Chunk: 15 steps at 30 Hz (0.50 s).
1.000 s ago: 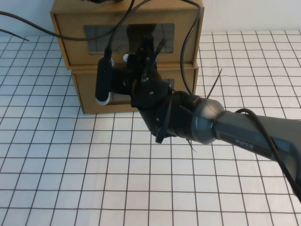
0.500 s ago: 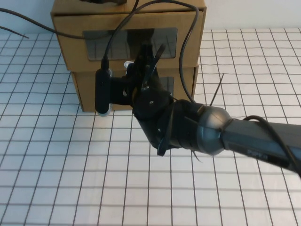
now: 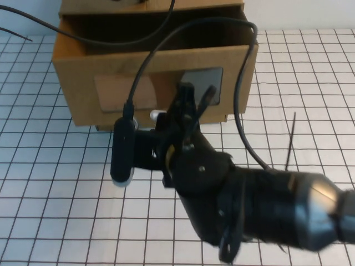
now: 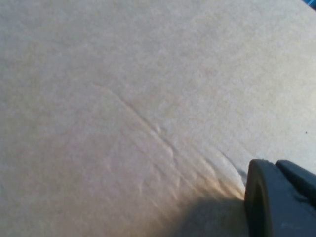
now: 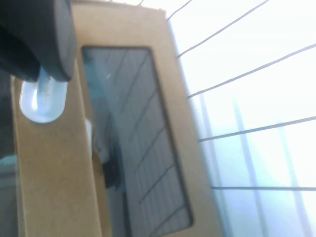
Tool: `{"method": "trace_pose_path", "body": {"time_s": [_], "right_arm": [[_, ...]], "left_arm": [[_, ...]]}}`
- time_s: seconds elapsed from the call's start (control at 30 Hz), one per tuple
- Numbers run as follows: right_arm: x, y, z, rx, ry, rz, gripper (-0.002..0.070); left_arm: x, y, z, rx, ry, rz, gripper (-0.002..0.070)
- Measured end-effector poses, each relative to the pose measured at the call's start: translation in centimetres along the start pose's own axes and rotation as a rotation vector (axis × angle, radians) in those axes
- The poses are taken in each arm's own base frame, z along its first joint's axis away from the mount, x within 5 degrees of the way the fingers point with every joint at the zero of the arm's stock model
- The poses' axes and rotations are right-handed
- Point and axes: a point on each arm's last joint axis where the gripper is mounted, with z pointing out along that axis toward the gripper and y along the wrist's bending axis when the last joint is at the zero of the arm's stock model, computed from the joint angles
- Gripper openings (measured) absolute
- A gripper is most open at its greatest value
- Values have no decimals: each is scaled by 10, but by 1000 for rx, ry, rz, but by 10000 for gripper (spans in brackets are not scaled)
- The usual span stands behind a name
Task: Open the shoe box
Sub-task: 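Pull the top drawer of the cardboard box fully open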
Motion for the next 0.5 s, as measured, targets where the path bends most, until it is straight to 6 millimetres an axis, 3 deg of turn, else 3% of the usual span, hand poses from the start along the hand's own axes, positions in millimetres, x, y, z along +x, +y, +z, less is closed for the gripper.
{"method": "trace_pose_path", "body": {"time_s": [0.23,0.5], "right_arm": [[-3,13,-43,-98,22,108,13],[-4,37,-64,-196,78,145,13]], "left_arm": [[0,0,0,0,0,-3,-2],[0,0,0,0,0,-6,-2]]}}
